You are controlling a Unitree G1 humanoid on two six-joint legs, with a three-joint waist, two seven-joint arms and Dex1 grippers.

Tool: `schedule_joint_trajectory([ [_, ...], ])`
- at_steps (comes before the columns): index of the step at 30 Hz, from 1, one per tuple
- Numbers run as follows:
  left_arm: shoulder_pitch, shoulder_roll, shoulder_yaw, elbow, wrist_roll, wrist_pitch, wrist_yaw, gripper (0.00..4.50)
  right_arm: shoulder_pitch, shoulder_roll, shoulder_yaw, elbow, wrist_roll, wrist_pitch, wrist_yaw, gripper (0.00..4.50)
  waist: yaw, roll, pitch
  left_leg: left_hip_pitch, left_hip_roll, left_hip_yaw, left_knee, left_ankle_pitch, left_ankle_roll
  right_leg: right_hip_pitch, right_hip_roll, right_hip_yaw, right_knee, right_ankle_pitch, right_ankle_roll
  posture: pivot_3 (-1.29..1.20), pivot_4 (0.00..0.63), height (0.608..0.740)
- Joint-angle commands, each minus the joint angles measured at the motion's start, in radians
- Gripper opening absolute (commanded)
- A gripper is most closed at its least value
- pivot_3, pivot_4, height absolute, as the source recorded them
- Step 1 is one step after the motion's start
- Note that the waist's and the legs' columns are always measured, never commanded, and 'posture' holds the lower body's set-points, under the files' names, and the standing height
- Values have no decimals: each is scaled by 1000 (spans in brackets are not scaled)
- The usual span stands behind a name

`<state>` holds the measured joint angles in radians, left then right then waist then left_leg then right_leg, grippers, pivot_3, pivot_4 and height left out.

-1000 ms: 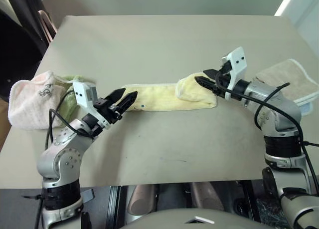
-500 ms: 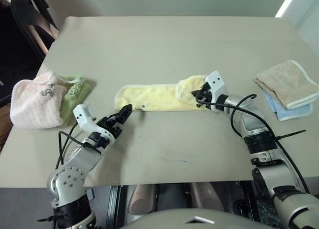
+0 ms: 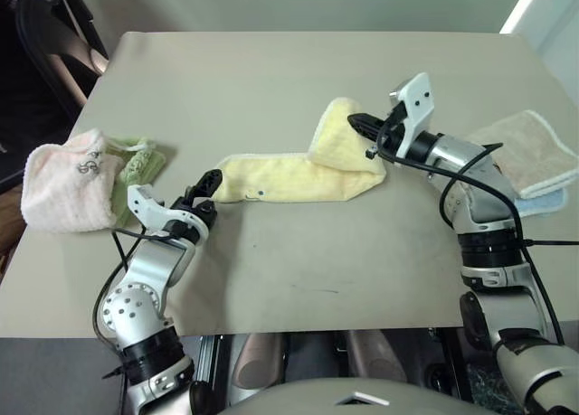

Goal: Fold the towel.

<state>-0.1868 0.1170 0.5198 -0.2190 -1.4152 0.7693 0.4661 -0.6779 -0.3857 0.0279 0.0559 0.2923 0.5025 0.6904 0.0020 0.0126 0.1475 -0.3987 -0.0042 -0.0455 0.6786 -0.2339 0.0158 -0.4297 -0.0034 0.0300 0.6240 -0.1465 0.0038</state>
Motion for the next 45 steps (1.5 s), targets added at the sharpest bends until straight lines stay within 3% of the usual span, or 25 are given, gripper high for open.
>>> schedule_joint_trajectory([
  [1,-23,15,-34,54,2,3,13,4427,18,-23,-22,-93,36,24,20,0,2,0,0,0,0,0,0,0,0,0,0,0,0,0,0,0,150,735],
  [9,-25,24,-53,82,3,2,5,4427,102,-59,71,-75,-68,37,-14,0,4,1,0,1,-2,-2,-1,0,-1,2,0,0,-1,-1,1,0,150,735],
  [12,-29,26,-57,86,4,3,1,4500,111,-63,111,-18,-120,16,-20,557,5,1,0,2,-2,-2,-2,0,-2,3,-1,0,-1,-1,2,0,150,735],
  [22,-27,22,-64,83,2,1,1,4500,112,-65,69,-16,-145,-54,-47,4113,10,2,1,3,-2,-3,-13,3,-4,5,-1,0,-11,-1,2,0,150,735],
  [32,-25,5,-74,91,-19,-5,2,4500,105,-72,-117,-232,71,29,-15,4113,12,2,1,2,-3,-3,-14,3,-3,6,0,0,-14,-1,2,0,150,735],
  [35,-26,7,-79,97,-29,3,-3,3906,106,-75,-132,-255,93,40,-24,4141,12,3,1,2,-3,-3,-14,3,-3,6,0,0,-14,-1,2,0,150,735],
  [45,-38,14,-90,92,-36,9,-16,356,109,-83,-136,-278,119,47,-49,4141,12,2,2,-2,-3,-3,-14,4,-5,2,0,0,-14,-2,4,0,150,735],
])
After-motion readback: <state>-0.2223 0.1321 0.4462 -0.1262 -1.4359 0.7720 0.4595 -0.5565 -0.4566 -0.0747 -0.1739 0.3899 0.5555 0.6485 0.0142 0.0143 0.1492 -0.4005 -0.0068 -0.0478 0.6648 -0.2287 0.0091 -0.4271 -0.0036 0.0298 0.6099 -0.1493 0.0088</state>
